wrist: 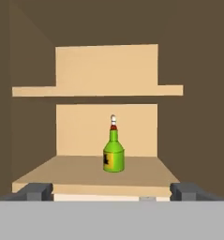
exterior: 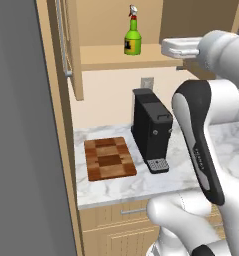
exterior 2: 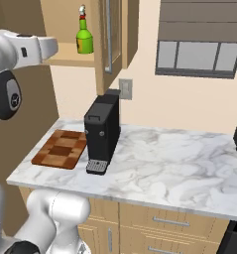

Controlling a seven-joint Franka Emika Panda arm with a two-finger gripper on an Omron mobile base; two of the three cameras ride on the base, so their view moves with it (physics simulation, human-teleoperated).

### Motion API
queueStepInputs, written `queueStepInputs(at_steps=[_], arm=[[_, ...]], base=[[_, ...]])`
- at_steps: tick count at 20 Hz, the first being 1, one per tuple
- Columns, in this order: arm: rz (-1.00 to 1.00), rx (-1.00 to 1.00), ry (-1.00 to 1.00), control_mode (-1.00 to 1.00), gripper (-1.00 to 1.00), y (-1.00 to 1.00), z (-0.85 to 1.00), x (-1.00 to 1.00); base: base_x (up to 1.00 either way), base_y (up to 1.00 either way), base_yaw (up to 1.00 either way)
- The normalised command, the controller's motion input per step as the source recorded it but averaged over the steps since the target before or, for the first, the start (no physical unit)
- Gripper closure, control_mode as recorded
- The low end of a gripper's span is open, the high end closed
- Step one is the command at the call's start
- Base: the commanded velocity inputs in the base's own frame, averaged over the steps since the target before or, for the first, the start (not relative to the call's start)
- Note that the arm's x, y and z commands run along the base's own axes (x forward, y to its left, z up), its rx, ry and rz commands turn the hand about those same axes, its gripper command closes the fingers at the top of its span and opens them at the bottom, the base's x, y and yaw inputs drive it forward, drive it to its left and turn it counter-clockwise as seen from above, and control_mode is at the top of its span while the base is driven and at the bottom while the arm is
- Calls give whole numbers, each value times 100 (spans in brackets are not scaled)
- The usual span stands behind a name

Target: Grab the spray bottle from the cabinet, then place it next to the cutting board for sanitizing. Then grab the dish brush from the countertop next to the sink and place it next to the cutting board.

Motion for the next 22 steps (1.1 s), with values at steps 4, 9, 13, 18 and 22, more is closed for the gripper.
queueStepInputs(at_steps=[4, 9, 13, 18, 22], arm=[[0, 0, 8, -100, -100, 0, 0, 67], [0, 0, 6, -100, -100, 0, 0, 71], [0, 0, 0, -100, -100, 0, -4, 52], [0, 0, -2, -100, -100, 0, -6, 46], [0, 0, -6, -100, -100, 0, -14, 44]], base=[[0, 0, 0], [0, 0, 0], [0, 0, 0], [0, 0, 0], [0, 0, 0]])
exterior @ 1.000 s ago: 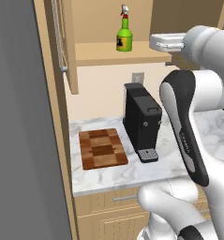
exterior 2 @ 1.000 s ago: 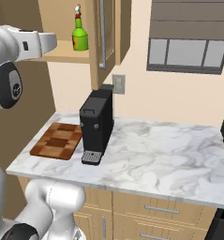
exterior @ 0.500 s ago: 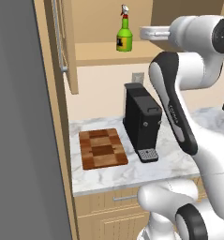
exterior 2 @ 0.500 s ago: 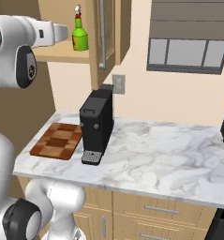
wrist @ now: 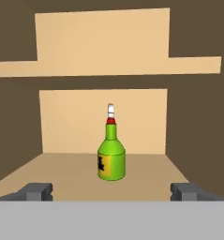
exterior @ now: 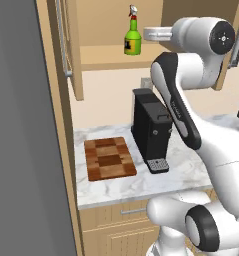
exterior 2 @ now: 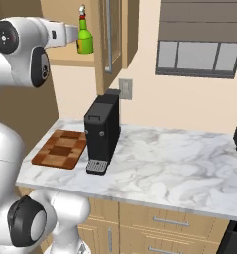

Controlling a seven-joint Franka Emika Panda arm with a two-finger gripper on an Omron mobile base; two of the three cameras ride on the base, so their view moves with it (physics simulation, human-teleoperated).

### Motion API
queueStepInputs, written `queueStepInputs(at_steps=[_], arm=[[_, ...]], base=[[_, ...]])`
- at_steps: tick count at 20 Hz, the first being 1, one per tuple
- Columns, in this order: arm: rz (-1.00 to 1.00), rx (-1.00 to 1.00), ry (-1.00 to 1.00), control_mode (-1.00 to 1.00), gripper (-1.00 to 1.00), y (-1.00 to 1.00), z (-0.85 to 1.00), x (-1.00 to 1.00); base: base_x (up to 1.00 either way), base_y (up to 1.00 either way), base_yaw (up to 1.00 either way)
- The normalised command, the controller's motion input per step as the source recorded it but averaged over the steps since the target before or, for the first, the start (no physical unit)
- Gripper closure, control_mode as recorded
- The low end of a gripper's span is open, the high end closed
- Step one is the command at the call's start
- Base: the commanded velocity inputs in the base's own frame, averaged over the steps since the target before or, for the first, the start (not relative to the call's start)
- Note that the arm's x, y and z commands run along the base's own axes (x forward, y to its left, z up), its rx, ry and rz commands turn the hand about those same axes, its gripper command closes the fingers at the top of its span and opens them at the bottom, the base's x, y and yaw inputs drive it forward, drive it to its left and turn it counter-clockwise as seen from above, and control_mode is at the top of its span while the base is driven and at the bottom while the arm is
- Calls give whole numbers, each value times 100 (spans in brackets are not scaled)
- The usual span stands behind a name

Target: Grab the spray bottle from the cabinet, then place it next to the cutting board for sanitizing. Then grab the dish brush from the countertop next to the sink and place it next to the cutting board.

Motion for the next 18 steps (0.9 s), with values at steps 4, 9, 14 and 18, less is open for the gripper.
queueStepInputs(at_steps=[4, 9, 14, 18], arm=[[0, 0, 0, -100, -100, 0, -8, 49], [0, 0, 3, -100, -100, 0, 1, 32], [0, 0, 15, -100, -100, 2, 1, 35], [0, 0, 1, -100, -100, 0, 0, 23]], base=[[0, 0, 0], [0, 0, 0], [0, 0, 0], [0, 0, 0]])
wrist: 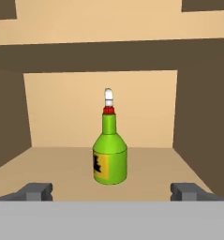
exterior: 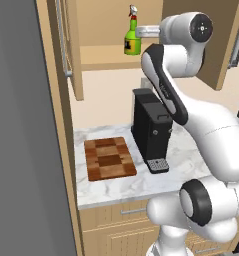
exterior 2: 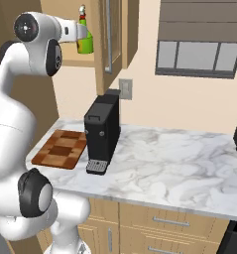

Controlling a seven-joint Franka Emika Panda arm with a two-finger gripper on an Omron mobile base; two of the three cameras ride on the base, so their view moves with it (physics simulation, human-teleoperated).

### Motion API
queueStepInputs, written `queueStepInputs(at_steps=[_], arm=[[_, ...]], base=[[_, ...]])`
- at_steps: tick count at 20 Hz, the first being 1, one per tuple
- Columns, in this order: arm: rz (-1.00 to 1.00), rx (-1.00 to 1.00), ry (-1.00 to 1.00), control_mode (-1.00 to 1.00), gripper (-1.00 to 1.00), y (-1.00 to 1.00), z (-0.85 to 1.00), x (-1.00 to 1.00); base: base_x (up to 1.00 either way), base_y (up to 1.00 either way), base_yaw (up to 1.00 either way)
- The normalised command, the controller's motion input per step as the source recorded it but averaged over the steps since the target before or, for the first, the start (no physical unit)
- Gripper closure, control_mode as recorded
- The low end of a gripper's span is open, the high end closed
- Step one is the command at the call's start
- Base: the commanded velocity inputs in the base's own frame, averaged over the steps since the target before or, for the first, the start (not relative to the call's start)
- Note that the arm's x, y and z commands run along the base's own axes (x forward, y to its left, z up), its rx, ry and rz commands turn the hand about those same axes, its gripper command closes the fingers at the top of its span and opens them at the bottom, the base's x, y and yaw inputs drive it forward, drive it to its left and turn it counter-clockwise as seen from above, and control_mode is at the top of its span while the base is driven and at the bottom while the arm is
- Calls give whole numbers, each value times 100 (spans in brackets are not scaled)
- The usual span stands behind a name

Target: Grab the spray bottle from the cabinet, then place it next to the cutting board for sanitizing. Then grab the dish brush from the countertop next to the sink and place it next to the cutting board.

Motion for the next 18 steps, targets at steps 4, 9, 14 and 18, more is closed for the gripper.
queueStepInputs(at_steps=[4, 9, 14, 18], arm=[[0, 0, 0, -100, -100, 0, 0, 19], [0, -2, -1, -100, -100, 7, 0, 38], [0, 0, 0, -100, -100, 0, 0, 29], [0, 0, 0, -100, -100, 0, 0, 31]], base=[[0, 0, 0], [0, 0, 0], [0, 0, 0], [0, 0, 0]])
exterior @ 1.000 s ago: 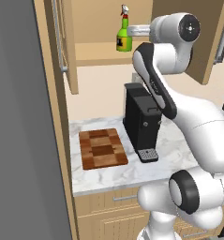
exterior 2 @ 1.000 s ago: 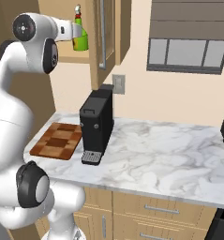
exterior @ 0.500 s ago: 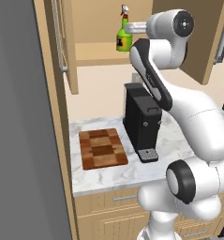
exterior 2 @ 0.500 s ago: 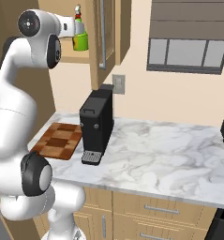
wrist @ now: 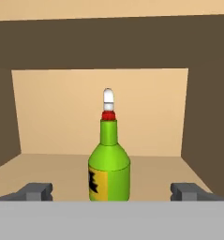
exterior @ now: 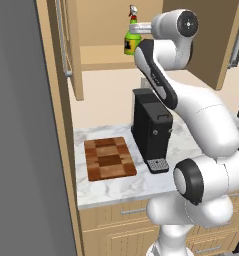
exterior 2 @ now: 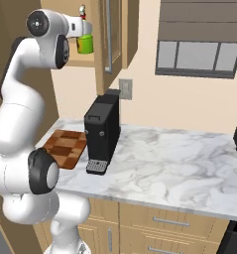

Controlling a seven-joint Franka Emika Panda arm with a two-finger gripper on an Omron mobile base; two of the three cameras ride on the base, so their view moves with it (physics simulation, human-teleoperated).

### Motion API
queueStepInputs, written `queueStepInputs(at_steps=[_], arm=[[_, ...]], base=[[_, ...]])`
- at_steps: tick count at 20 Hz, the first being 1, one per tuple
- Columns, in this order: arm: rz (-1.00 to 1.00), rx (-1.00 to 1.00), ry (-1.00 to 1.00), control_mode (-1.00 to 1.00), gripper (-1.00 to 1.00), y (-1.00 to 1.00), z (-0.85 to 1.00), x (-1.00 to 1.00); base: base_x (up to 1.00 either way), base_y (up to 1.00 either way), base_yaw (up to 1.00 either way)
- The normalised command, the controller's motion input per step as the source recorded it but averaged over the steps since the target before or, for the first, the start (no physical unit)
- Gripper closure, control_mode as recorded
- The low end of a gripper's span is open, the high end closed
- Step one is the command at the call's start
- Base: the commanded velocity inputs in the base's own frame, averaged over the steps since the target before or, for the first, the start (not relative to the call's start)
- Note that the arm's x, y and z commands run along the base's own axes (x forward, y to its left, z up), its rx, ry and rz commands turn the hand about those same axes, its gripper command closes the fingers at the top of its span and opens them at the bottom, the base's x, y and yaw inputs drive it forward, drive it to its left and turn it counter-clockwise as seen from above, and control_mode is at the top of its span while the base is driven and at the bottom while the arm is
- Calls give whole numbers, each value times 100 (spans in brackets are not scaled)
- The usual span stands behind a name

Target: Grab the spray bottle from the cabinet, then place it next to the cutting board for sanitizing. Then grab the dish brush from the countertop next to the sink and place it next to the cutting board.

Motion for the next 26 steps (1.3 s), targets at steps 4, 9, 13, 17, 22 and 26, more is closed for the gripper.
queueStepInputs(at_steps=[4, 9, 13, 17, 22, 26], arm=[[0, 0, 0, -100, -100, 0, 0, 30], [0, 0, 0, -100, -100, 3, 0, 26], [0, -1, 0, -100, -100, 7, 0, 22], [0, -1, 0, -100, -100, 8, 0, 31], [0, 0, 0, -100, -100, 4, 0, 28], [0, 0, 0, -100, -100, 6, 0, 35]], base=[[0, 0, 0], [0, 0, 0], [0, 0, 0], [0, 0, 0], [0, 0, 0], [0, 0, 0]])
